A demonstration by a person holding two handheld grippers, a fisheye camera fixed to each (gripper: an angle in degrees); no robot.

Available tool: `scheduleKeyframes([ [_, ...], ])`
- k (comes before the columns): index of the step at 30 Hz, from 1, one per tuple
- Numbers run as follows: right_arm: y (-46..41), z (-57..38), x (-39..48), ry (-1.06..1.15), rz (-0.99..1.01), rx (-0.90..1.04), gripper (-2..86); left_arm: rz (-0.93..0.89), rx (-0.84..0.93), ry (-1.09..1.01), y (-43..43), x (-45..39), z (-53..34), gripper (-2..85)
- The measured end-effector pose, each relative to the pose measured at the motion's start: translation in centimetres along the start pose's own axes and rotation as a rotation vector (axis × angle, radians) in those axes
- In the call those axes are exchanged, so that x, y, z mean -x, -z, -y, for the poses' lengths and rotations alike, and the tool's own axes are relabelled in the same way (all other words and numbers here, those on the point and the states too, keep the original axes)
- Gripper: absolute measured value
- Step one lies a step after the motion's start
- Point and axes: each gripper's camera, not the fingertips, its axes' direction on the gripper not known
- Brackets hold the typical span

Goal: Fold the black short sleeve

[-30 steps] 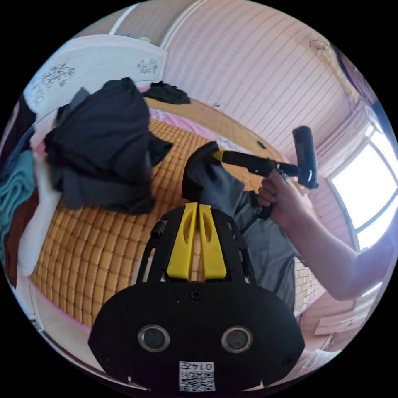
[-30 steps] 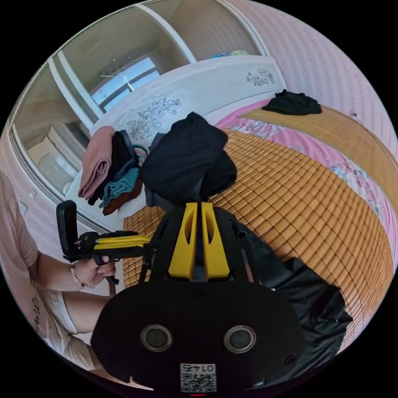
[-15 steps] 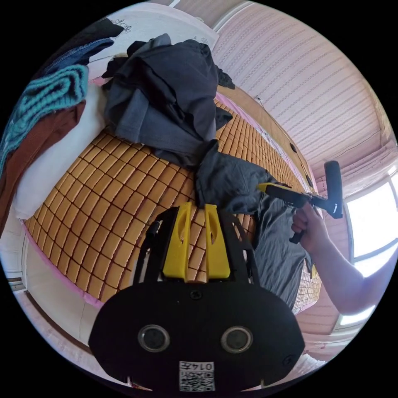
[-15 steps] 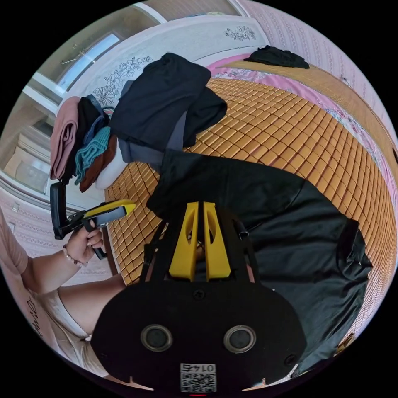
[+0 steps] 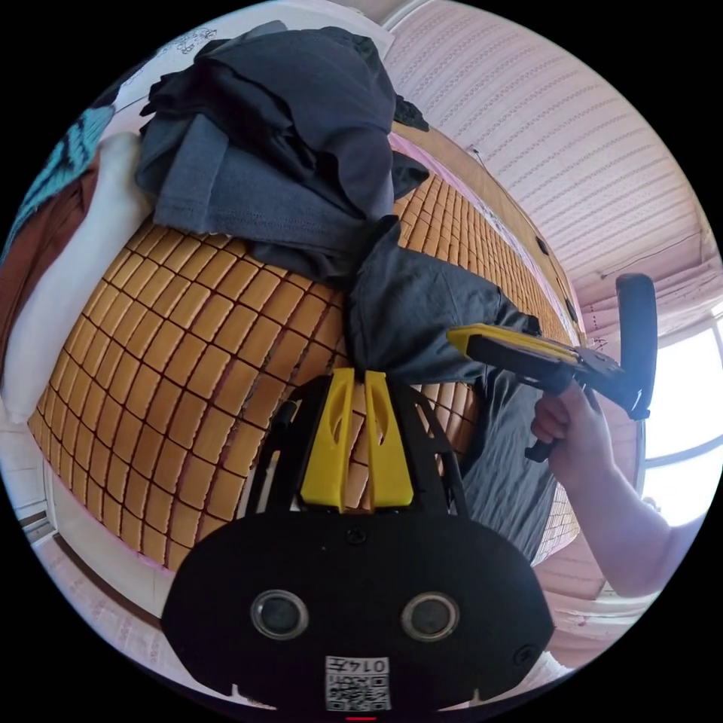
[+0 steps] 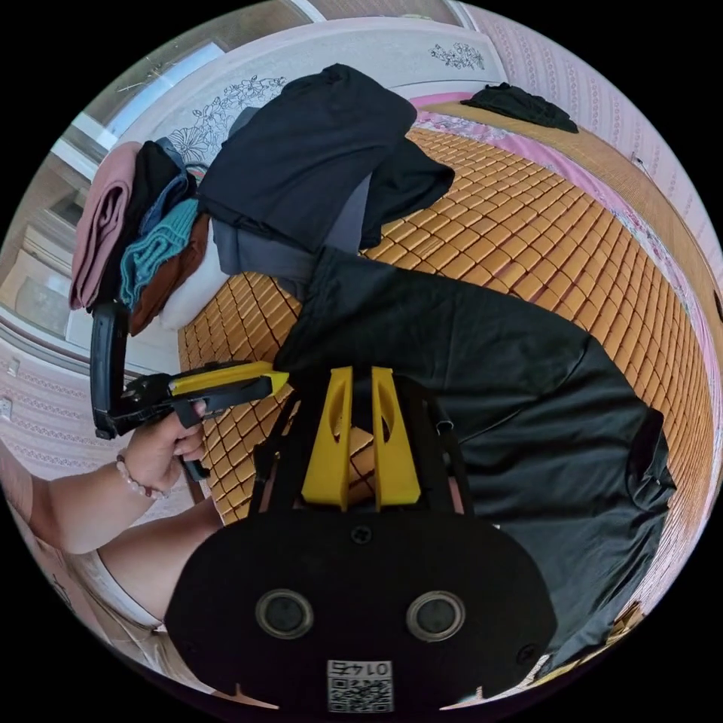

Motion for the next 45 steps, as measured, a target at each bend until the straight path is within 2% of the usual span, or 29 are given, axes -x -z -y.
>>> scheduleKeyframes([
  [5, -0.2, 2.9, 0.7, -0.020, 0.081, -0.036, 8.0, -0.027, -0.018, 0.003, -0.3, 0.1, -0.3, 0.2],
  [10, -1.6, 6.2, 1.0, -0.083, 0.055, -0.029, 10.4, -0.036, -0.024, -0.026, -0.6, -0.1, -0.5, 0.1],
  [13, -2.5, 7.1, 0.2, -0.142, 0.058, 0.020, 7.7, -0.052, -0.012, -0.031, -0.9, -0.2, -0.5, 0.0],
  [18, 0.8, 5.0, -1.8, -0.134, 0.124, -0.048, 2.4, -0.042, -0.020, -0.103, -0.5, -1.6, -0.6, -0.2],
  [21, 5.0, 1.3, -4.5, -0.165, 0.134, -0.140, 1.3, -0.088, -0.071, -0.176, 0.5, -3.5, -0.5, -0.3],
  [25, 13.7, -6.9, -9.4, -0.293, 0.202, -0.377, 0.9, -0.193, -0.103, -0.354, 1.6, -8.3, -0.3, -0.2],
  [29, 23.3, -16.6, -11.8, -0.388, 0.165, -0.574, 1.0, -0.423, -0.129, -0.592, 3.1, -14.8, -1.1, 0.2],
  [31, 25.9, -20.6, -12.1, -0.441, 0.105, -0.566, 1.3, -0.516, -0.084, -0.700, 2.8, -17.9, -2.1, 0.7],
  [34, 26.7, -26.5, -13.1, -0.550, -0.022, -0.416, 2.4, -0.610, 0.122, -0.816, -0.5, -22.1, -4.4, 3.1],
  [37, 23.5, -31.1, -16.1, -0.763, -0.008, -0.082, 4.9, -0.567, 0.289, -0.824, -4.3, -23.9, -6.4, 5.0],
  [38, 23.0, -32.1, -16.5, -0.773, -0.022, -0.033, 6.3, -0.518, 0.318, -0.824, -5.2, -24.3, -6.7, 5.2],
  [42, 23.6, -30.2, -16.9, -0.647, -0.064, -0.078, 7.1, -0.348, 0.278, -0.833, -5.9, -24.8, -5.9, 5.3],
  [45, 23.9, -24.9, -17.3, -0.455, -0.084, -0.151, 7.5, -0.195, 0.224, -0.821, -6.9, -25.3, -4.1, 5.2],
])
